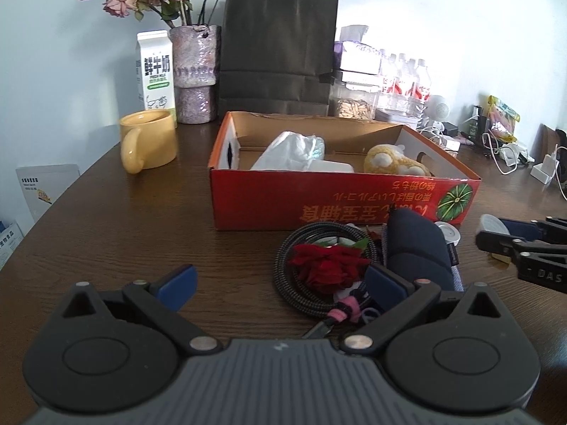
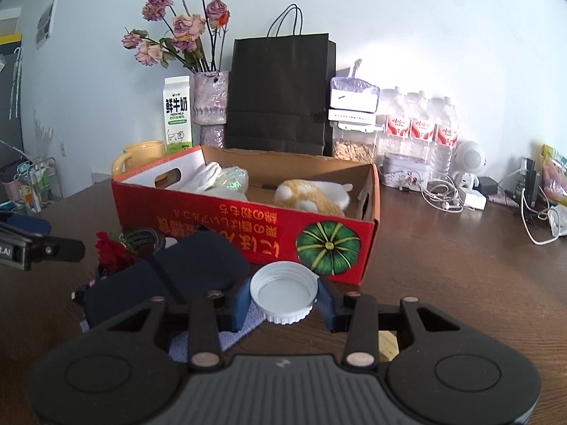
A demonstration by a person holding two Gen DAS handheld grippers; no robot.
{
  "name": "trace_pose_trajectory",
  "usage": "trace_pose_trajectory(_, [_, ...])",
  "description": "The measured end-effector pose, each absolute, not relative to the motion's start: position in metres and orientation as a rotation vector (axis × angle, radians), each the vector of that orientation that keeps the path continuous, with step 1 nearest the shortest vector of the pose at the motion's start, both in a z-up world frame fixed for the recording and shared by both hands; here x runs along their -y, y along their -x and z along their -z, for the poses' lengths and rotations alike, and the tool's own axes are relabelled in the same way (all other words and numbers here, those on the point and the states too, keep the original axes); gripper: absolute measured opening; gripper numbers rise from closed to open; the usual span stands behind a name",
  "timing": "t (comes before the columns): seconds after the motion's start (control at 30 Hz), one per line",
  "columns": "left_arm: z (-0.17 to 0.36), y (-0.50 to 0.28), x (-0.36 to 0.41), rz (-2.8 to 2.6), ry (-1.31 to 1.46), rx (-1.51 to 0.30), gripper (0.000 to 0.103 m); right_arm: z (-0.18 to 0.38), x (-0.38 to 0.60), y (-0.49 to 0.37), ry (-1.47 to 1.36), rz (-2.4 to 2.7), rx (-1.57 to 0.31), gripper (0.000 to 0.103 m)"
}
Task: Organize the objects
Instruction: 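Grasp the white bottle cap with the right tool while the left tool grasps the red artificial rose, then carry the rose with the left tool into the box while the right tool drops the cap there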
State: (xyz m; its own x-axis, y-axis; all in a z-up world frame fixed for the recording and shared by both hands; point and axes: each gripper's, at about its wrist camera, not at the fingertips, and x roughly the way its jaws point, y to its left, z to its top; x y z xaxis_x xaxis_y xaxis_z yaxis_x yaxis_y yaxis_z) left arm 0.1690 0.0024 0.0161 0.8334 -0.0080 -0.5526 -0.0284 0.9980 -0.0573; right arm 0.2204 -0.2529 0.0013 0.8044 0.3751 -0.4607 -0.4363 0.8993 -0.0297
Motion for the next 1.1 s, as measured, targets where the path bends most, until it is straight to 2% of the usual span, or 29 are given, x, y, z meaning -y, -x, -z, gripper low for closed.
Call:
trace_pose_trajectory(0.4, [-0.010,-0.191,0.016,0.012,0.069,-0.573,0.103,0.007,0.249,-0.220,0.127,-0.437,-0.443,0.039])
trace_pose_trajectory(0.5, [-0.009,-0.195,0.019,0.016,0.069,-0.572,0.099,0.009,0.249,-0.220,0.129,-0.438,-0.443,0.039])
trace_pose_trajectory(0.7, [-0.001,-0.205,0.023,0.038,0.086,-0.591,0.053,0.010,0.248,-0.219,0.131,-0.445,-0.444,0.039])
trace_pose_trajectory(0.73, [0.001,-0.206,0.023,0.044,0.090,-0.598,0.038,0.010,0.248,-0.220,0.131,-0.445,-0.444,0.039])
trace_pose_trajectory(1.1, [-0.008,-0.196,0.015,0.050,0.116,-0.544,0.036,0.009,0.248,-0.219,0.128,-0.444,-0.437,0.039])
